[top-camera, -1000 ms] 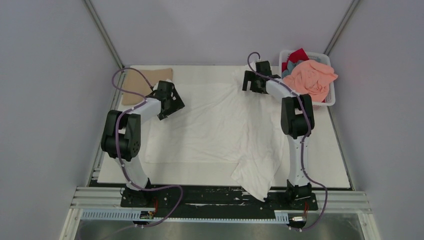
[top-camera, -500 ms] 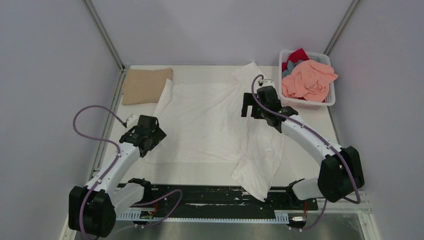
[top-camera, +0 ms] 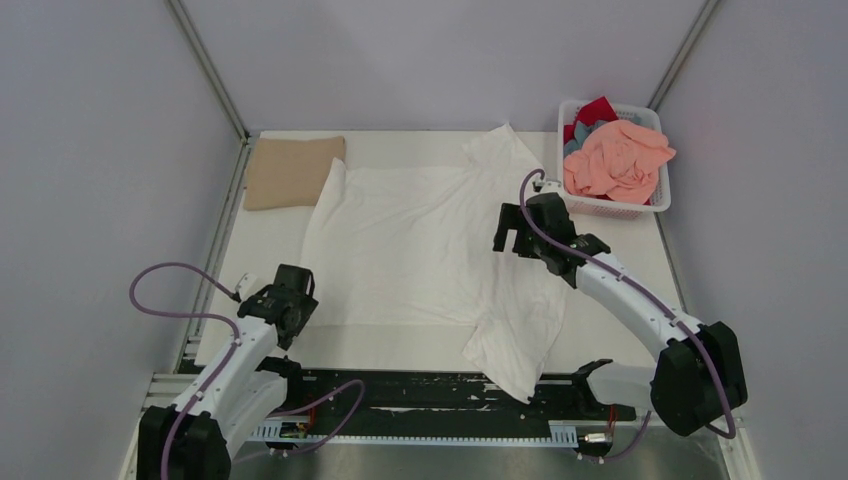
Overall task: Fold and stack the t-shirts
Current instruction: Flatten out the tshirt, then grab the side of the flattened tshirt closest away from the robot with both arms
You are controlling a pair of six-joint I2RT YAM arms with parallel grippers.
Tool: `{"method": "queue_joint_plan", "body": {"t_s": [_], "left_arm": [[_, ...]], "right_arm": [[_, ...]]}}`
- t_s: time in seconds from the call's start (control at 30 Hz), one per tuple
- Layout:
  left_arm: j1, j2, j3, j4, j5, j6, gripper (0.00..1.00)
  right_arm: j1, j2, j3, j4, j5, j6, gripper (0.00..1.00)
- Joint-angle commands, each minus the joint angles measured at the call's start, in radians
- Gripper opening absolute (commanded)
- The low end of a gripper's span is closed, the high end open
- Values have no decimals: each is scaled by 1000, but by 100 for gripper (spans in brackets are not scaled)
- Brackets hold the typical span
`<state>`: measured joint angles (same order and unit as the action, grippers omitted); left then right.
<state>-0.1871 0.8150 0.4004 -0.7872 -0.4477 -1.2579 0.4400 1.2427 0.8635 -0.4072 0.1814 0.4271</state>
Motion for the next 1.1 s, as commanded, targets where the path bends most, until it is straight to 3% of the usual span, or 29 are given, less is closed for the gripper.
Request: {"method": "queue_joint_plan", "body": {"t_s": [0.0, 0.17, 0.27, 0.3, 0.43, 0.6, 0.7, 0.87, 1.07], "left_arm": [[12, 48, -17, 90, -17, -72, 72], [12, 109, -35, 155, -11, -69, 53], [14, 140, -43, 201, -1, -52, 33], [14, 151, -45, 224, 7, -47, 22], [15, 167, -48, 265, 27, -25, 1], [15, 146, -55, 272, 13, 9, 0], [14, 114, -61, 268, 2, 18, 0], [15, 83, -63, 266, -4, 31, 0], [15, 86, -60, 269, 0, 41, 0]], "right_arm": [[2, -42, -18, 19, 5, 40, 100], [2, -73, -17, -22, 14, 50, 100], [7, -100, -18, -71, 5, 42, 100], [13, -109, -20, -95, 3, 42, 100], [73, -139, -28, -212, -33, 19, 99], [265, -135, -22, -461, -155, 9, 95], [402, -121, -66, -591, -235, 91, 93], [612, -108, -181, -561, -319, 260, 82], [676, -20, -254, -488, -271, 328, 70]]}}
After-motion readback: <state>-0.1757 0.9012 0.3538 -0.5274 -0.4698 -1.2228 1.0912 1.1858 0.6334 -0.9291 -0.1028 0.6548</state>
